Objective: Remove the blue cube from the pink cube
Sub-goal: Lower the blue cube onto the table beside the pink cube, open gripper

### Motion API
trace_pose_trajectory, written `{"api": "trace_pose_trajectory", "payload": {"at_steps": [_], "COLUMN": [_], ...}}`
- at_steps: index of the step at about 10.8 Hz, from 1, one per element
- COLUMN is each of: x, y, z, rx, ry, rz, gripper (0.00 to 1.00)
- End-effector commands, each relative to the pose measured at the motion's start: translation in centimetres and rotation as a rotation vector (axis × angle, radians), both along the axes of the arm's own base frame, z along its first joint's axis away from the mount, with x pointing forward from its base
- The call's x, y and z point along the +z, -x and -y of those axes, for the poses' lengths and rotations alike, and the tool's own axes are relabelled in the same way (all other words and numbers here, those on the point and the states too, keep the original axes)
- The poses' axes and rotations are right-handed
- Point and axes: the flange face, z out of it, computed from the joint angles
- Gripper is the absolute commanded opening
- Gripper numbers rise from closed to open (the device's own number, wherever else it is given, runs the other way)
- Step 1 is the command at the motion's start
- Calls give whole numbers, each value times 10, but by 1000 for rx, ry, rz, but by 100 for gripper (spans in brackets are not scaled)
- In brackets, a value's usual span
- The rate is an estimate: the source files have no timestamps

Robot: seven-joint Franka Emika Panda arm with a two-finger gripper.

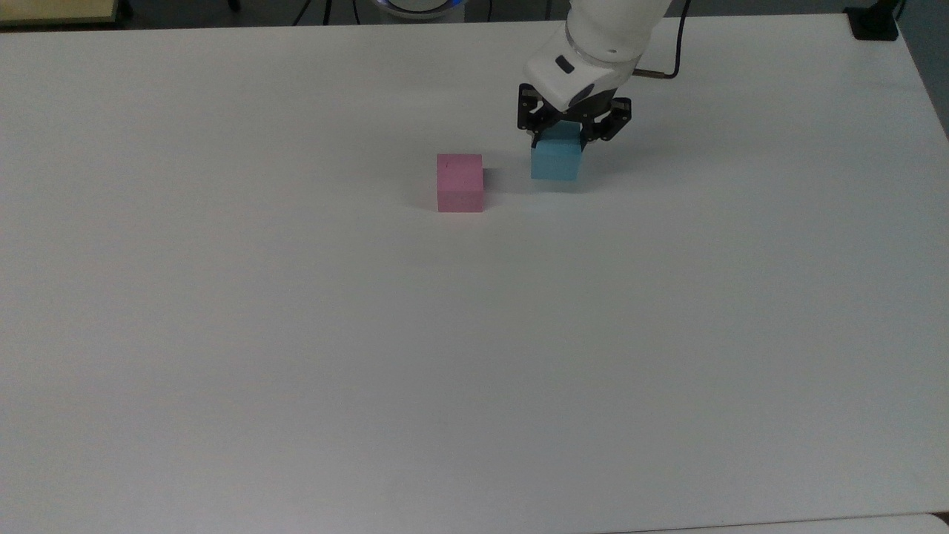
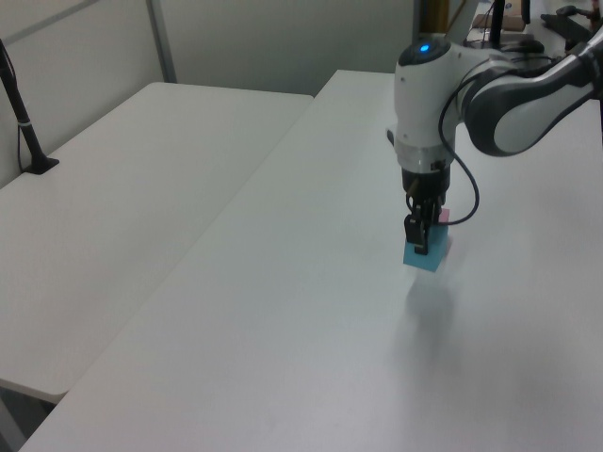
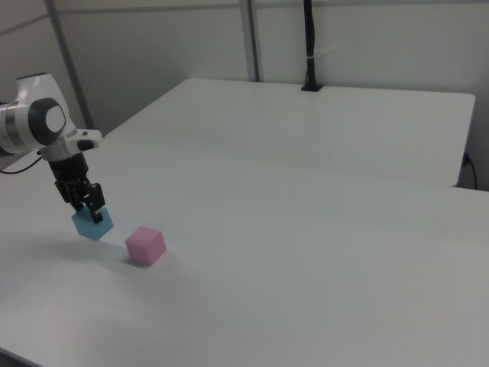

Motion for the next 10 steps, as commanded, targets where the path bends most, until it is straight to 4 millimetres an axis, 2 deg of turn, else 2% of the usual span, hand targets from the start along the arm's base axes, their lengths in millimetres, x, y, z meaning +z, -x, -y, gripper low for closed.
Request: {"api": "trace_pose_trajectory", "payload": {"at_steps": [1, 2, 4, 5, 7, 8, 10], "x": [-33, -41, -48, -47, -37, -9, 50], "y": [-10, -11, -9, -9, -12, -14, -9], "z": [-24, -32, -37, -35, -30, -23, 5], "rx": [12, 8, -7, -12, -20, -36, -97], "ry": [49, 67, 86, 86, 81, 68, 101], "rz": [5, 11, 11, 11, 26, 64, 65], "gripper": [49, 54, 93, 100, 100, 100, 100]}}
